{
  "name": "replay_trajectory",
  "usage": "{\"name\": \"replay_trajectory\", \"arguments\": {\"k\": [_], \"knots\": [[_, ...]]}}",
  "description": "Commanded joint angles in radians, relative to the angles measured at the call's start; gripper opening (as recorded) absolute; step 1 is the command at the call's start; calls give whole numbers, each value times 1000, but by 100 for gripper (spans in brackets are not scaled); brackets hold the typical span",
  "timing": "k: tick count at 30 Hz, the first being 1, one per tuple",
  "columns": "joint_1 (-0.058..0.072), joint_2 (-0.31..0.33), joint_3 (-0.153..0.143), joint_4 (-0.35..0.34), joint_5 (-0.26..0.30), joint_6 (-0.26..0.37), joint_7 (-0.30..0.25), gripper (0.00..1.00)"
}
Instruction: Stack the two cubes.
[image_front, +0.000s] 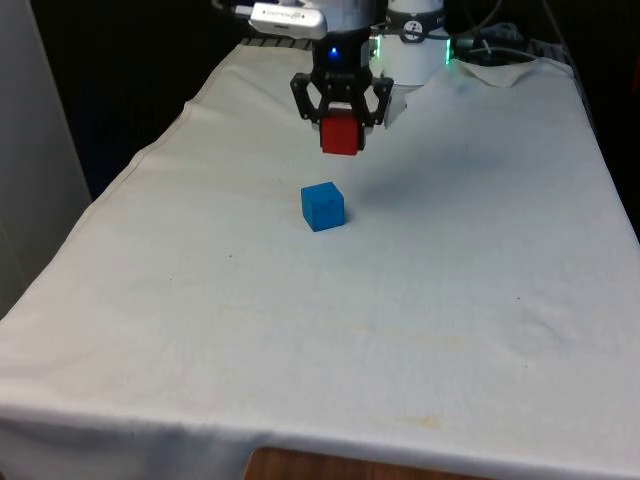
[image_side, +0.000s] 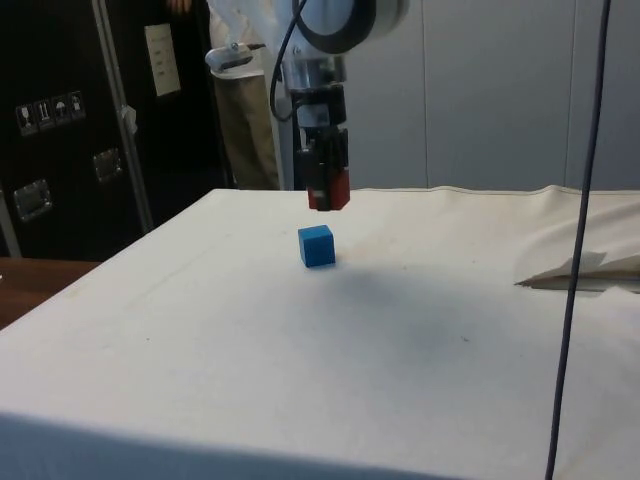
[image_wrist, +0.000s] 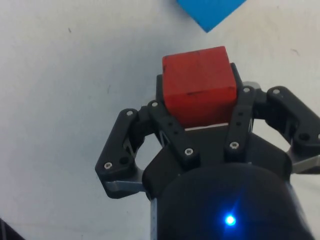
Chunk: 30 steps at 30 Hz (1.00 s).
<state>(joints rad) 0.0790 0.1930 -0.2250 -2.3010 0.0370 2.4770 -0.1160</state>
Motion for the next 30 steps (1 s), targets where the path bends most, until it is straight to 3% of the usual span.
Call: {"name": "replay_trajectory", "arguments": {"k": [1,19,30], "knots": [[0,5,-1,3,0,4,0,1],[-5,141,-13,99,9,85,-6,1],[-3,179,-20,140,5,81,-2,1]]}}
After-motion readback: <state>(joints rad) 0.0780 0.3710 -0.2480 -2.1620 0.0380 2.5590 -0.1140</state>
